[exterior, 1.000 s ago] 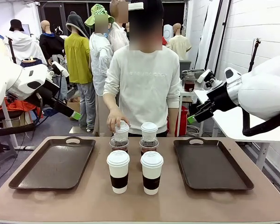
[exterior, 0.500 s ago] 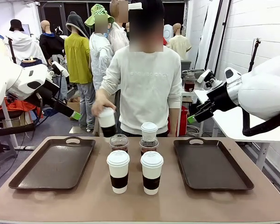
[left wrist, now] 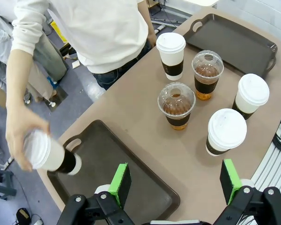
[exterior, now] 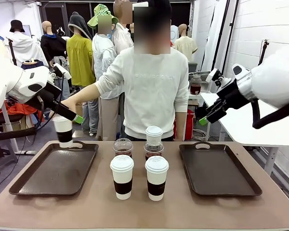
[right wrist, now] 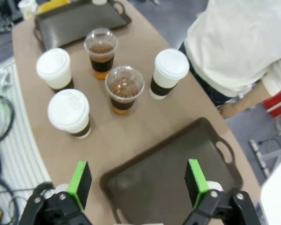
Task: Distribute the coffee onto the tray.
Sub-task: Pick up one iced Americano and place it on the right Handle tray.
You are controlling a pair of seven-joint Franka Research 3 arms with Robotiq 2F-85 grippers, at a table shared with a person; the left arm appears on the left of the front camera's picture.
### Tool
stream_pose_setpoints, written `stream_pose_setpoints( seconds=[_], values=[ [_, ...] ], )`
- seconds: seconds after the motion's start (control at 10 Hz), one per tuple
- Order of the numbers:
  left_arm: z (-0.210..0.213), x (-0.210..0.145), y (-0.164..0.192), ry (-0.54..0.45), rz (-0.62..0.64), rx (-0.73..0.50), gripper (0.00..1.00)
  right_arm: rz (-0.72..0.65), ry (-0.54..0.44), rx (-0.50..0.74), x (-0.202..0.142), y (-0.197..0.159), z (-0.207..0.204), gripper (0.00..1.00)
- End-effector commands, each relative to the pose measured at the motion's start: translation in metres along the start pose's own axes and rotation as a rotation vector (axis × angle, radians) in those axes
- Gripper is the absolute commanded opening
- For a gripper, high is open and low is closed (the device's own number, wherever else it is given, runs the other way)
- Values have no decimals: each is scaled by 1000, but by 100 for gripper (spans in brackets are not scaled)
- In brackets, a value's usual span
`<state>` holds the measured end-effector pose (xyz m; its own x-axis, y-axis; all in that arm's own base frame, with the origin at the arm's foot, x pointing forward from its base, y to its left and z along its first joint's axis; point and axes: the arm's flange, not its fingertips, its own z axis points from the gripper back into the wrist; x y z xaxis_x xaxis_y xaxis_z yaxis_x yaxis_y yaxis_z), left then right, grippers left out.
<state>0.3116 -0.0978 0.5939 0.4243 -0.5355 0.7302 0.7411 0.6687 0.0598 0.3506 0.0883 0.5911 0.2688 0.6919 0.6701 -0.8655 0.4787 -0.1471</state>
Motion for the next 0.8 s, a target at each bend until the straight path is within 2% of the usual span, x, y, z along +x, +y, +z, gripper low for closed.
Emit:
stream_pose_setpoints(
  seconds=[0.0, 0.2, 0.5, 0.7],
  values=[
    [2, -2, 2, -5, -10, -20, 100, 76, 25, 80, 1, -29, 3, 100],
    [2, -2, 2, -5, -10, -20, 100, 135, -24, 115, -4, -50, 3, 100],
    [2, -2, 2, -5, -10, -20, 100, 226, -119, 230, -21, -72, -15, 100],
    [2, -2, 2, -5, -10, -20, 100, 241, -246, 295, -35, -86, -29, 100]
  ],
)
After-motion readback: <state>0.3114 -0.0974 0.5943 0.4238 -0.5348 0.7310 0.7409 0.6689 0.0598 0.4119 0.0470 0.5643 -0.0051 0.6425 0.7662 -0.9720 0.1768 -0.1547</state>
